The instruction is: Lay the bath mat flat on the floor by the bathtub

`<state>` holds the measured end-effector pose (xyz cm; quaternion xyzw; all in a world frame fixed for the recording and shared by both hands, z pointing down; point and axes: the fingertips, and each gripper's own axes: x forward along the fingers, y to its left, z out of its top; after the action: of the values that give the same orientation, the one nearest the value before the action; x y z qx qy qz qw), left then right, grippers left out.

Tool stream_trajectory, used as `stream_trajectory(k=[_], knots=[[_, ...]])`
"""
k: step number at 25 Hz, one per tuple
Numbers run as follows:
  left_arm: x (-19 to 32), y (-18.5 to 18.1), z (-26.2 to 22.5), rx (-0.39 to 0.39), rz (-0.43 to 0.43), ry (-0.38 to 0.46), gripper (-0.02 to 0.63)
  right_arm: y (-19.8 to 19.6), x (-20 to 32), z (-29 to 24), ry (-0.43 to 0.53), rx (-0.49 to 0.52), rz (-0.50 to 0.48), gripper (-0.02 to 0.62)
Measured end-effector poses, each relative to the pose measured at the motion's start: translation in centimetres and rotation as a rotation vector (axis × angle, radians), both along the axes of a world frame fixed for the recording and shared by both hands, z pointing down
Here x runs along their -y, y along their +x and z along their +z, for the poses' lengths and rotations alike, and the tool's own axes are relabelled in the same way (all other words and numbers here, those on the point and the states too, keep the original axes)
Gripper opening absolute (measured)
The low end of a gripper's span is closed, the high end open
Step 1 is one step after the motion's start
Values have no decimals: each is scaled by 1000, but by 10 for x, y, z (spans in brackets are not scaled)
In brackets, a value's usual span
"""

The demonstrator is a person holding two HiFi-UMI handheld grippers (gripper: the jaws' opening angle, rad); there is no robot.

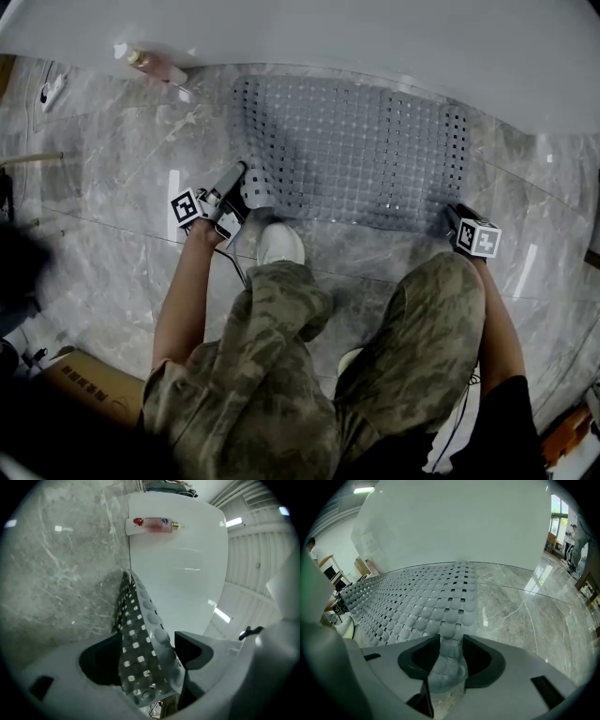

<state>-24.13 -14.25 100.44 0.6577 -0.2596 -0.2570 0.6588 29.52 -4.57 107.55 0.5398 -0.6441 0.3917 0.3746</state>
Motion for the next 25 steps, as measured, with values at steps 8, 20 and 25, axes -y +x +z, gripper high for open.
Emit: stream_trajectory(k=[8,20,25], knots=[[-5,-7,8,227,53,30,140,0,0,1,2,5,0,156],[-14,-56,80,1309,404,-77,112,1,3,0,-11,-4,-20,156],[-8,-94,59,1516,229,-68,272,5,10,-9,57,-11,-4,164]])
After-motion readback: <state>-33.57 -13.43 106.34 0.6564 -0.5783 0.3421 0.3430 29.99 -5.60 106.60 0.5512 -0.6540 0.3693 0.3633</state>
